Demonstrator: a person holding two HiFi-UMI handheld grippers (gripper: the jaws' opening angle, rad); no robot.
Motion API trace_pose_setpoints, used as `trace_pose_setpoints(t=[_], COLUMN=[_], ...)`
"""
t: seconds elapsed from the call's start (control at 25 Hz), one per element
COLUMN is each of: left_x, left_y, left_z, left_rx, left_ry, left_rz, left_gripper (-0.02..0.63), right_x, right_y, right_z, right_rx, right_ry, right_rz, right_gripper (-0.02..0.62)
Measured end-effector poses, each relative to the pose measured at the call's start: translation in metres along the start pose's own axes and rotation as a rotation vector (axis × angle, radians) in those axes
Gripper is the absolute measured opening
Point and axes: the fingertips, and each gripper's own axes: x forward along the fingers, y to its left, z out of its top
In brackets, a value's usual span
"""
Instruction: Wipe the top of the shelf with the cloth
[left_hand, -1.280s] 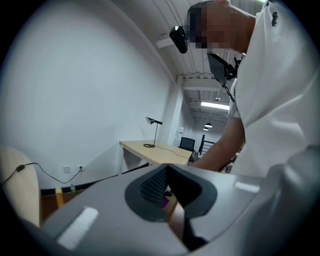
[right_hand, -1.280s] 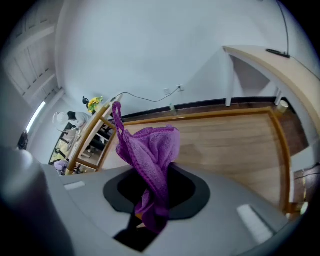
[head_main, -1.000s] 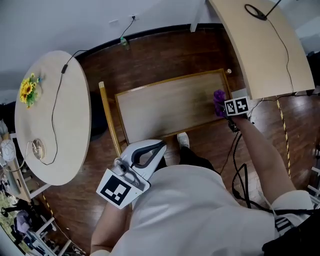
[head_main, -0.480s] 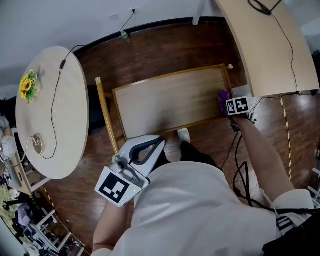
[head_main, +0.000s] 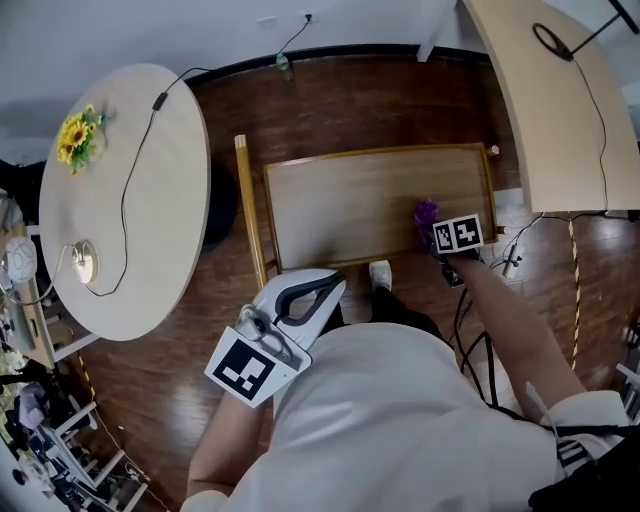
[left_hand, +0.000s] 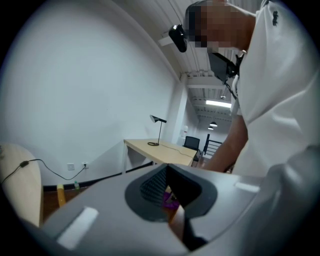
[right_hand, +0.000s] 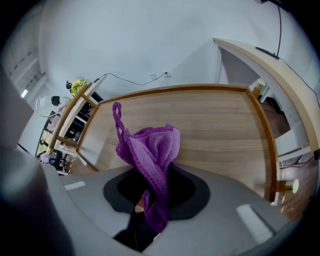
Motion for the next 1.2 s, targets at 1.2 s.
trace_pose_setpoints(t=[1.2], left_x=[-0.137], left_y=[0.051], left_z=[-0.038], left_rx=[-0.054], left_ry=[-0.021], left_rz=[0.082], left_gripper=[0.018], right_x=[0.080], right_y=[0.384], right_z=[0.008], right_rx=[-0.142], right_ry=[0.076], right_rz=[0.495], right_gripper=[0.101])
